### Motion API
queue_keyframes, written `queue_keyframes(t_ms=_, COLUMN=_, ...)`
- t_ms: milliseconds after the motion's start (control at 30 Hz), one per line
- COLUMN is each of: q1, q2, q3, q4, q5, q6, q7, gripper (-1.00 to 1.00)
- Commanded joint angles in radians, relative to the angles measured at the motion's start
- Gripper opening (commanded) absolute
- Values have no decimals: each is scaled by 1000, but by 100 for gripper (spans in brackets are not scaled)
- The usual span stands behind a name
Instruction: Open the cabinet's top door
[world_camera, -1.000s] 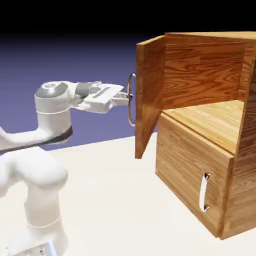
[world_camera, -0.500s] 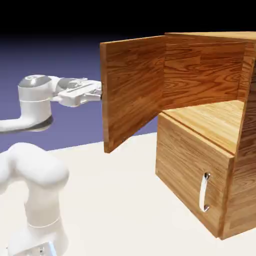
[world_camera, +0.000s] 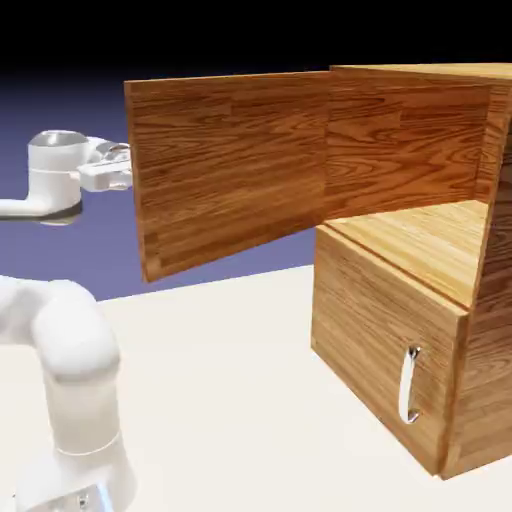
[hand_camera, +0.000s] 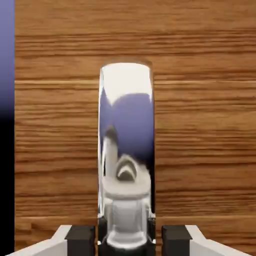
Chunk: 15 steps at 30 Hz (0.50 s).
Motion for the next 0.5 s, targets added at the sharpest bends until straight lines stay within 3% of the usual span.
queue_keyframes(t_ms=0, q1=-36, q2=10, q3=29, q4=34, q5=13, q6=-23, q7=1, gripper=-100)
queue_keyframes(t_ms=433, q1=-506, q2=8, q3=334, q4=472, q5=132, q6=-296, q7=-51, gripper=-100)
queue_keyframes(t_ms=467, q1=-506, q2=8, q3=334, q4=472, q5=132, q6=-296, q7=-51, gripper=100)
